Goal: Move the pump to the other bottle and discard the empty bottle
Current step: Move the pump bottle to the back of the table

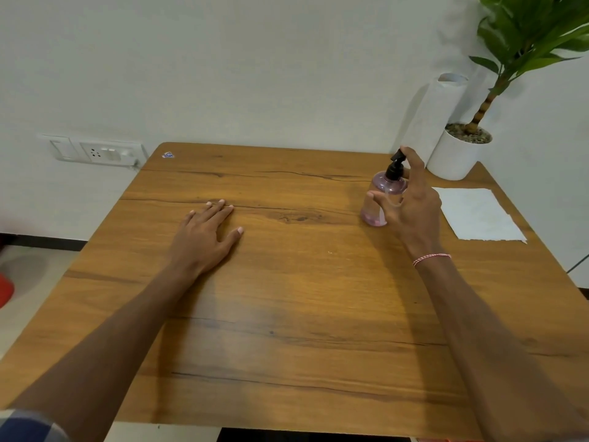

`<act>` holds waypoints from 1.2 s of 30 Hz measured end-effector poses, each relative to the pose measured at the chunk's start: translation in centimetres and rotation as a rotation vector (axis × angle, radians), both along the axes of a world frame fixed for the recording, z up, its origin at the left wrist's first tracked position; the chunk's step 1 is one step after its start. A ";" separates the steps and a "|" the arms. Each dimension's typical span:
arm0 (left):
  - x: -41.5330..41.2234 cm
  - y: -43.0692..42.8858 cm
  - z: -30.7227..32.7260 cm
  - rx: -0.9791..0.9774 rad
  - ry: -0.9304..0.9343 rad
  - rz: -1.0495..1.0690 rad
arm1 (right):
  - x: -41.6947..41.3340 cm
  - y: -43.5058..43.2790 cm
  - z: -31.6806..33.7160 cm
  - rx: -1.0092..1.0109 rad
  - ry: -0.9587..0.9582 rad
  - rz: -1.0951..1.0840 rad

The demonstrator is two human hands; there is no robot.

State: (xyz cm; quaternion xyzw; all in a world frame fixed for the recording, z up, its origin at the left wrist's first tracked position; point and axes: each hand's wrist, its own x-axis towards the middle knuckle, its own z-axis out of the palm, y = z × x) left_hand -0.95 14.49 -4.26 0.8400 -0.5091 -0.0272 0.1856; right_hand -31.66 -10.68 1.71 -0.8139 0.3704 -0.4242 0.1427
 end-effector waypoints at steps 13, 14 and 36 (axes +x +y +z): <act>0.0 -0.1 -0.1 0.062 -0.038 -0.066 | -0.3 1.7 -0.2 -0.050 0.018 -0.005; -0.1 0.0 -0.1 0.062 -0.034 -0.065 | -0.3 1.8 -0.3 -0.061 0.023 -0.005; -0.8 -0.7 -0.5 0.083 -0.046 -0.034 | -0.5 1.7 -0.1 -0.051 0.000 -0.006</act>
